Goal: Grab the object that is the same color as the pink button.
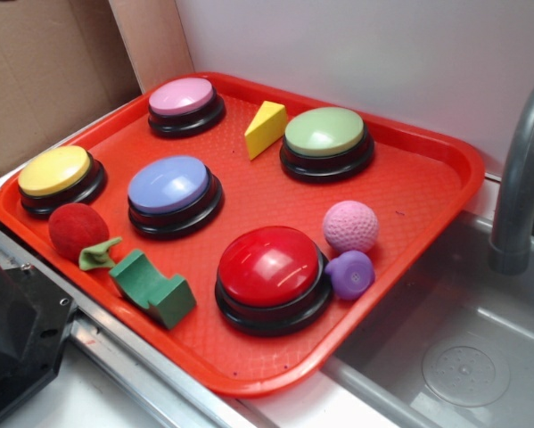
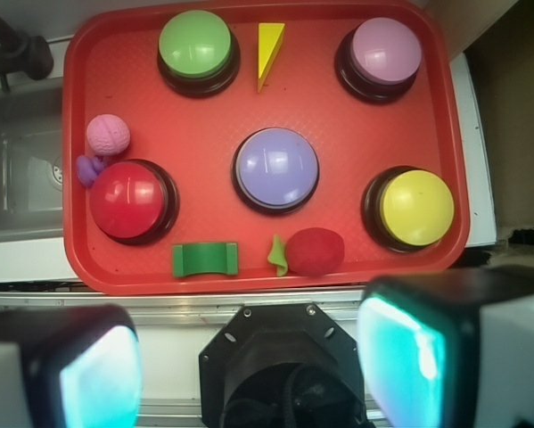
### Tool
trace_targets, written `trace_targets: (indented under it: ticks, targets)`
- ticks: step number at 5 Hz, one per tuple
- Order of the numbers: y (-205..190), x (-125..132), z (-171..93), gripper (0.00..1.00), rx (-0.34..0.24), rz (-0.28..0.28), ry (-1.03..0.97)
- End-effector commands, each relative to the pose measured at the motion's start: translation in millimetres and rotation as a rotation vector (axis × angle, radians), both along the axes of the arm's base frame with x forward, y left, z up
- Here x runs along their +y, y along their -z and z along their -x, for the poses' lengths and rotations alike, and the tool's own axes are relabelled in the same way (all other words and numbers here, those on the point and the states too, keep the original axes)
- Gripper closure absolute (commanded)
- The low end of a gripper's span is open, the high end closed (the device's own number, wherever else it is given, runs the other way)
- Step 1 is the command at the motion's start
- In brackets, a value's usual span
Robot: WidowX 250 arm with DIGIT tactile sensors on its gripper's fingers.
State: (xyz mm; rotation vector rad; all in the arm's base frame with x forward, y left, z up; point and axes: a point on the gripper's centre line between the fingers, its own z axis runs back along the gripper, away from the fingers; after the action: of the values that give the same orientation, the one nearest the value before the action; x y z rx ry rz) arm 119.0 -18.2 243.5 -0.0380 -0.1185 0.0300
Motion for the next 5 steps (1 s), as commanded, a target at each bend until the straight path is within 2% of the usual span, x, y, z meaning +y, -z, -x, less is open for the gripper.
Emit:
trace_targets:
  ticks: [1,2,3,4,5]
  targets:
    - [0,0,0,0.0,0.0,0.0,0.0]
    - [7,-12,-18,0.0,0.007,0.018,-0.093]
    - [23,-35,-41,0.0,-0.013,0.034,-0.268]
    - [48,-65,-69,0.0,-0.073,0.029,-0.4]
    - [80,-89,-101,0.0,-0.105,0.076,-0.511]
